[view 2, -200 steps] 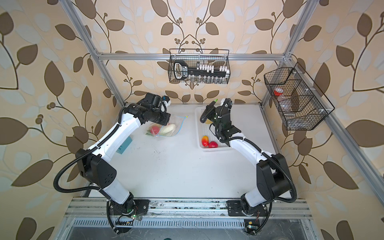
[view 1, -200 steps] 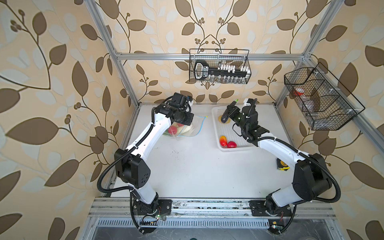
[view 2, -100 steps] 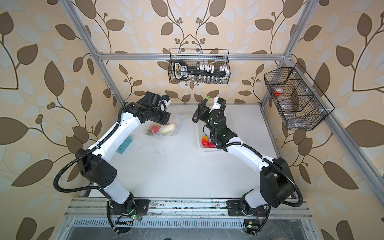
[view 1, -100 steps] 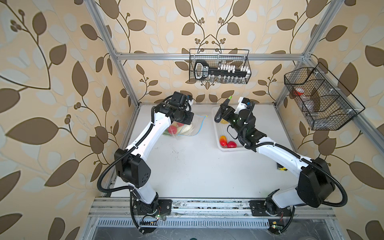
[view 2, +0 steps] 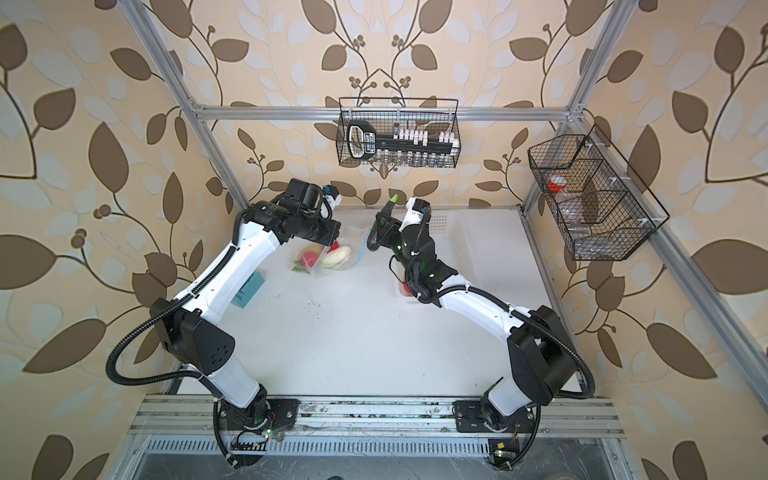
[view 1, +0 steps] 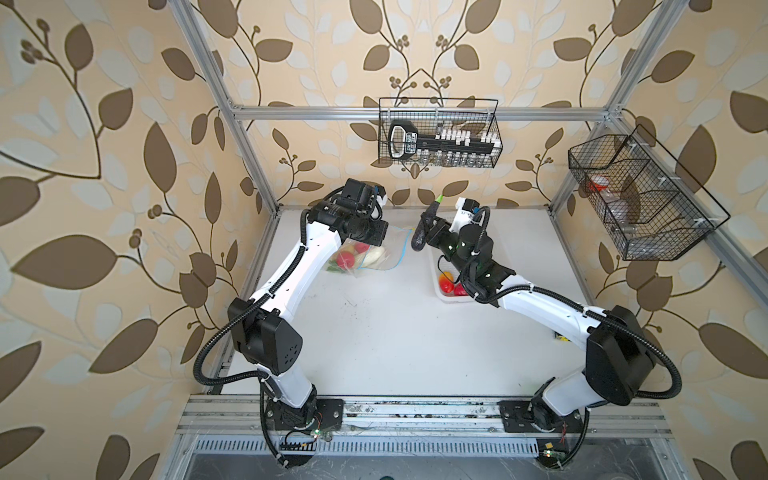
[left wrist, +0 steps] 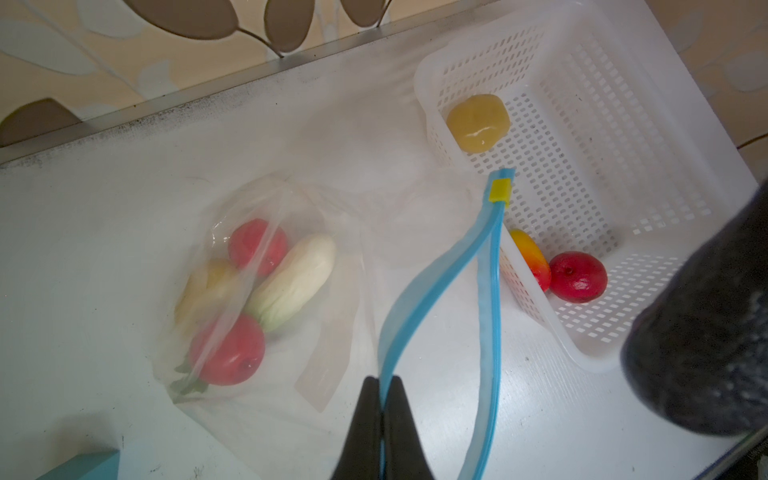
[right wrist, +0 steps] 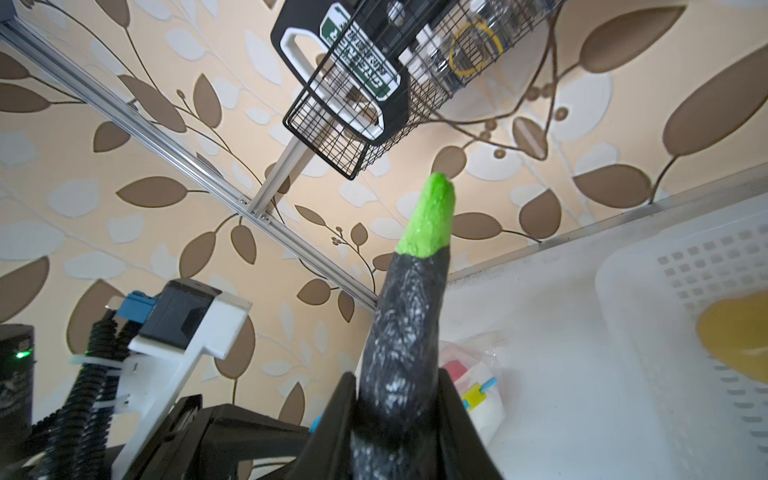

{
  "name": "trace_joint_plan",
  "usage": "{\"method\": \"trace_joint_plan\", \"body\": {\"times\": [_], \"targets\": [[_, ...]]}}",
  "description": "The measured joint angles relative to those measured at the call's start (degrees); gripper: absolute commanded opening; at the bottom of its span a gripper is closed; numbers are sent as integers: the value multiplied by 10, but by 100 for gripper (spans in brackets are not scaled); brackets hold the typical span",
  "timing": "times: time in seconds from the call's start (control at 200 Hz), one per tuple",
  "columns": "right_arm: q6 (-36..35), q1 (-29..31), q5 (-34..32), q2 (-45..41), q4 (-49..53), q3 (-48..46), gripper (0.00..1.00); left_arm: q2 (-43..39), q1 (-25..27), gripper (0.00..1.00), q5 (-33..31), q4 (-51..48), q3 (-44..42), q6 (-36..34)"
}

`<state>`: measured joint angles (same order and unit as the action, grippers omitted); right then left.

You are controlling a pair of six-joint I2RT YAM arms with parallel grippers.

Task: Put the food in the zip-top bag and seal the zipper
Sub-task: 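Lift the eggplant with the right gripper and carry it toward the bag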

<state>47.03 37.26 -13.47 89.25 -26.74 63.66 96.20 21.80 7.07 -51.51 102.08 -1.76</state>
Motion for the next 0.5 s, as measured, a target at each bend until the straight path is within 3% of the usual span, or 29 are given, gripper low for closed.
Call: {"method": "trace_joint_plan", "body": {"times": [0.5], "targets": [[-11,49,-23,86,0,88,19,9,0,0,2,-14,29,0]]}}
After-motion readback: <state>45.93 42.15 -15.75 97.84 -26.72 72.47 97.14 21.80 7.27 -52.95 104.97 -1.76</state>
